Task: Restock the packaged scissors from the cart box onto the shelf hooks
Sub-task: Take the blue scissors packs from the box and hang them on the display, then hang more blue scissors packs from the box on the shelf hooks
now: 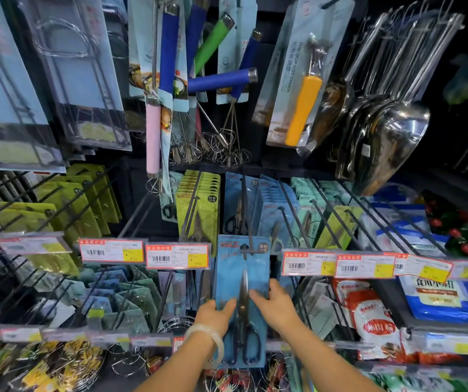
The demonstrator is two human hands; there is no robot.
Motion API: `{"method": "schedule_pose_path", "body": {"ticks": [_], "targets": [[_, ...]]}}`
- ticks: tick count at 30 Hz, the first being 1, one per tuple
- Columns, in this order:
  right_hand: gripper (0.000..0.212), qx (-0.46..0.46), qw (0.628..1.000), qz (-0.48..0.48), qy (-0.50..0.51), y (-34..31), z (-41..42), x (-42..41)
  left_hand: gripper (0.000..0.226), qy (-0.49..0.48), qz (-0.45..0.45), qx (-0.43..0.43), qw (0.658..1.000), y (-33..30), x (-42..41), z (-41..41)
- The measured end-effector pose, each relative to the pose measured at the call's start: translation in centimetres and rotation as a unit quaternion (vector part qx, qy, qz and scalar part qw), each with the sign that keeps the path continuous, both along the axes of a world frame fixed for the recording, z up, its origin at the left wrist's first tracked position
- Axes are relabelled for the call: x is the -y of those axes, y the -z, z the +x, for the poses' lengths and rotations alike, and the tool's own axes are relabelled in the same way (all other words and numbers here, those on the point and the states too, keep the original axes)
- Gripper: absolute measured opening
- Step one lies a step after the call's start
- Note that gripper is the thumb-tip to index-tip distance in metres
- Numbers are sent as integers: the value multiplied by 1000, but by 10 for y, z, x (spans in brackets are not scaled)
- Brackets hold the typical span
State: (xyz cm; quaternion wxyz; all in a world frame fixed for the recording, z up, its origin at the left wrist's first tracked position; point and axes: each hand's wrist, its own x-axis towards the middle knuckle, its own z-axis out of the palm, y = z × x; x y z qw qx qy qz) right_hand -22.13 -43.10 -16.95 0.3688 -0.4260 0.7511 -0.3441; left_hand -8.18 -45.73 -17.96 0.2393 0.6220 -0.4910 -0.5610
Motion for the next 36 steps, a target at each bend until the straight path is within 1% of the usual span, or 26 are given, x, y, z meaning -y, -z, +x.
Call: {"method": "schedule_pose_path", "body": {"ticks": [1, 2, 3, 5, 6, 8, 9, 11, 13, 15, 18, 19, 21, 23, 24, 27, 32, 34, 36], "targets": [[26, -22, 999, 24, 2, -2, 0, 8, 42, 16, 4, 33, 999, -4, 8, -3], [37, -39, 998, 46, 6, -4, 0, 17, 53, 34, 5, 66, 997, -8, 16, -6], [49, -48, 996, 69, 16, -8, 1, 26, 59, 45, 0, 97, 994, -12, 23, -10], [63, -52, 991, 114, 42, -14, 2, 40, 61, 42, -12, 121, 992, -15, 36, -19], [65, -57, 987, 137, 53, -16, 2, 44, 61, 34, -11, 124, 992, -15, 39, -23], [66, -65, 983, 158, 71, -15, -1, 43, 62, 31, 0, 166, 986, -11, 42, -27], [65, -61, 983, 153, 84, -13, -4, 37, 61, 48, 7, 201, 978, -5, 39, -29], [65, -57, 984, 140, 96, -1, -14, 14, 53, 128, 21, 266, 955, 7, 29, -37], [63, -95, 981, 144, 86, 12, -28, -18, 46, 247, 1, 321, 914, 14, 9, -55], [56, -146, 972, 166, 75, 24, -50, -54, 52, 330, -55, 358, 872, 16, -14, -81], [48, -189, 953, 230, 54, 26, -93, -112, 72, 409, -148, 361, 825, 10, -54, -130], [47, -195, 948, 245, 61, 25, -108, -132, 73, 440, -175, 356, 806, 5, -67, -150], [45, -199, 945, 244, 91, 18, -140, -171, 70, 492, -224, 350, 765, -3, -94, -191], [31, -216, 938, 247, 110, 7, -172, -208, 70, 536, -259, 346, 725, -12, -123, -235], [29, -226, 933, 253, 120, 3, -190, -228, 70, 558, -277, 343, 704, -17, -141, -257], [50, -246, 914, 272, 174, -8, -239, -288, 69, 600, -342, 331, 642, -29, -199, -319], [52, -235, 888, 298, 259, -17, -305, -393, 74, 674, -387, 303, 551, -37, -298, -402], [55, -224, 875, 316, 290, -18, -325, -432, 73, 694, -398, 291, 524, -36, -331, -430], [53, -212, 865, 316, 327, -17, -343, -467, 71, 711, -407, 281, 500, -36, -362, -455]]}}
